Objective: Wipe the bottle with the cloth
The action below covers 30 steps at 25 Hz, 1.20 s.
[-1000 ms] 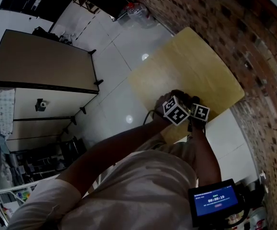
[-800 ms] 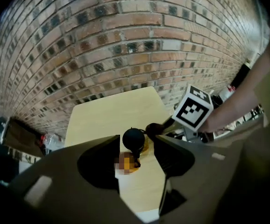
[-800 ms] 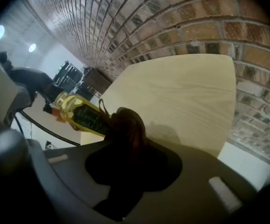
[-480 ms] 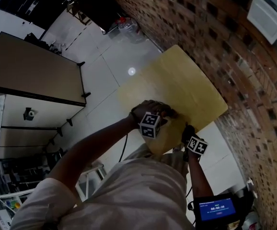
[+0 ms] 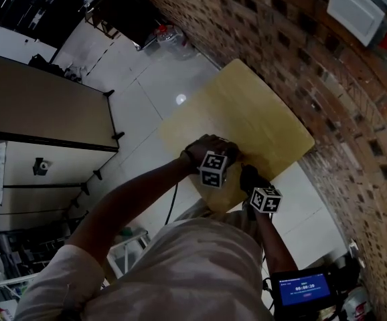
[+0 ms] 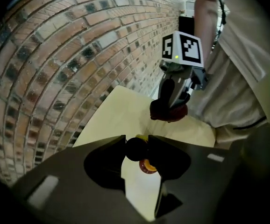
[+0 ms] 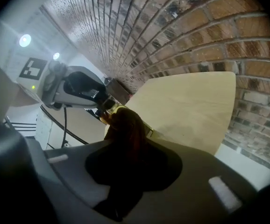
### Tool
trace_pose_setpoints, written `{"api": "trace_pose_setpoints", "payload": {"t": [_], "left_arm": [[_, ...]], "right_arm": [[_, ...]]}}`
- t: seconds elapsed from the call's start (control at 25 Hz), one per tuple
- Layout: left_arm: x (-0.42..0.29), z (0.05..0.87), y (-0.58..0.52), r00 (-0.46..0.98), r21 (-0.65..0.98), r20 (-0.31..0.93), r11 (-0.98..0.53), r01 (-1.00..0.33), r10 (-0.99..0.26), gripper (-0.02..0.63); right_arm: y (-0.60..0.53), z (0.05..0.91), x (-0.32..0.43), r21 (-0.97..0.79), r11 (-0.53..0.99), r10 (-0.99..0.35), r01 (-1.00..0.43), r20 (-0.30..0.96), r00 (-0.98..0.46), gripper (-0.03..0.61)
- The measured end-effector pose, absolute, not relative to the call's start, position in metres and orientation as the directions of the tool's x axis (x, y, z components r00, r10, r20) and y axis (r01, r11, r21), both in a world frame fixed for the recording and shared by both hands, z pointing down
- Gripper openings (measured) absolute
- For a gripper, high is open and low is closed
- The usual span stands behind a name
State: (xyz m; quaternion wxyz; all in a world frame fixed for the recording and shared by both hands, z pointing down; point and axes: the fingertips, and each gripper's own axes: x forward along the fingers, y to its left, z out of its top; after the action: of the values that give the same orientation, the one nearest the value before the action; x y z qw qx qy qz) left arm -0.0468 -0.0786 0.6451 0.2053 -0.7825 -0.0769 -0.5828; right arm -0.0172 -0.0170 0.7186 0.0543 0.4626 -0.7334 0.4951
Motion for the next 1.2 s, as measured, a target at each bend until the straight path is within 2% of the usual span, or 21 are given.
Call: {"api": "trace_pose_setpoints", "payload": {"t": [0.12, 0.24, 0.4, 0.64, 0.88, 1.08, 1.2], "left_arm": [[-0.044, 0.642, -0.093, 0.301, -0.209, 0.938, -0.974, 0.089, -0.174, 0.169], [-0.042, 0.636, -0.105, 0.298, -0.154, 0.932, -0.968, -0.197, -0.208, 0.166], [-0.037, 0.636, -0.111, 0.265, -0.132, 0.935, -0.925, -0.358, -0.236, 0.165], [-0.038, 0.637, -0.123, 0.25, -0.135, 0.929, -0.877, -0.461, -0.274, 0.166], [-0.042, 0.636, -0.129, 0.251, -0.131, 0.927, -0.866, -0.482, -0.28, 0.166], [-0.041, 0.637, -0.121, 0.244, -0.118, 0.934, -0.87, -0.479, -0.261, 0.166], [-0.041, 0.635, -0.127, 0.248, -0.123, 0.931, -0.87, -0.478, -0.268, 0.166]], "right_arm": [[-0.033, 0.69, -0.024, -0.717, 0.09, -0.678, -0.692, 0.464, -0.569, 0.078], [-0.052, 0.666, -0.035, -0.769, 0.07, -0.71, -0.636, 0.409, -0.573, 0.077], [-0.074, 0.671, -0.05, -0.809, 0.027, -0.718, -0.587, 0.393, -0.574, 0.077], [-0.087, 0.697, -0.054, -0.776, 0.005, -0.712, -0.631, 0.441, -0.547, 0.081], [-0.09, 0.7, -0.059, -0.703, 0.031, -0.69, -0.711, 0.5, -0.524, 0.077], [-0.069, 0.733, -0.055, -0.683, -0.124, -0.617, -0.72, 0.621, -0.483, 0.073], [-0.084, 0.752, -0.054, -0.697, -0.164, -0.599, -0.698, 0.633, -0.491, 0.074]]}}
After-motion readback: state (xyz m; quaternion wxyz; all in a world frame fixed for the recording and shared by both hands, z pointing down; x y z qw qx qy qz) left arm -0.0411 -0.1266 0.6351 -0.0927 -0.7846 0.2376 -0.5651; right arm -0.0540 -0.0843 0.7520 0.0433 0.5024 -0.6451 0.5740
